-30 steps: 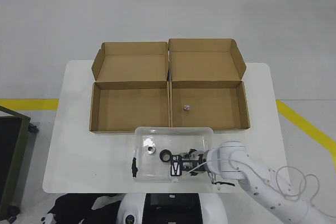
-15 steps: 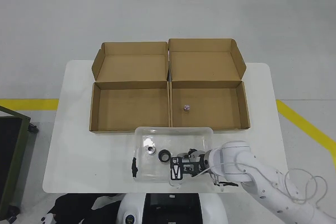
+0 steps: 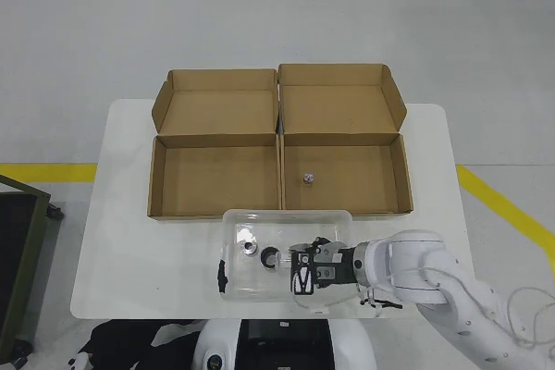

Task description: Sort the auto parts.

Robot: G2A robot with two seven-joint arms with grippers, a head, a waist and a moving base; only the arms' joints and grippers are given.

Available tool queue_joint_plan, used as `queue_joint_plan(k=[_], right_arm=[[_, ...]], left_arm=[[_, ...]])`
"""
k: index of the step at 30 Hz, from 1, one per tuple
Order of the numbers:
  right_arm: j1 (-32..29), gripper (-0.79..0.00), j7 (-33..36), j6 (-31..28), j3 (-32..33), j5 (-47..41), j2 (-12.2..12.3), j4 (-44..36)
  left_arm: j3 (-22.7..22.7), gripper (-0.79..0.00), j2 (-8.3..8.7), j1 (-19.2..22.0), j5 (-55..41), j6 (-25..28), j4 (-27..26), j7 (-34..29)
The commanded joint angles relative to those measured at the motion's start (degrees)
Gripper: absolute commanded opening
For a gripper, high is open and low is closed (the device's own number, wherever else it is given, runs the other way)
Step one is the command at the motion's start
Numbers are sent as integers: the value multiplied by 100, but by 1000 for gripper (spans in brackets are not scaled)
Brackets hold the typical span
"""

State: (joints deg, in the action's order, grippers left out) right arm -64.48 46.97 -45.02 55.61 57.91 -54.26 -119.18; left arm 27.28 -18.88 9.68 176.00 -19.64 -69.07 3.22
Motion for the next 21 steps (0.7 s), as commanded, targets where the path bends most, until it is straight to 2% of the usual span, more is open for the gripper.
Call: queue_joint_plan(k=[1, 10, 17, 21], right_arm=[[-65, -785, -372, -6, 161, -22, 17, 15], [-255, -785, -2010, 53, 984, -242, 65, -16], [-325, -785, -2818, 25, 1420, -334, 78, -74], [-445, -785, -3338, 307, 1764, -327, 77, -225]], left_arm=[[0, 0, 0, 0, 0, 0, 0, 0], [0, 0, 0, 0, 0, 0, 0, 0], [0, 0, 0, 0, 0, 0, 0, 0], [0, 0, 0, 0, 0, 0, 0, 0]])
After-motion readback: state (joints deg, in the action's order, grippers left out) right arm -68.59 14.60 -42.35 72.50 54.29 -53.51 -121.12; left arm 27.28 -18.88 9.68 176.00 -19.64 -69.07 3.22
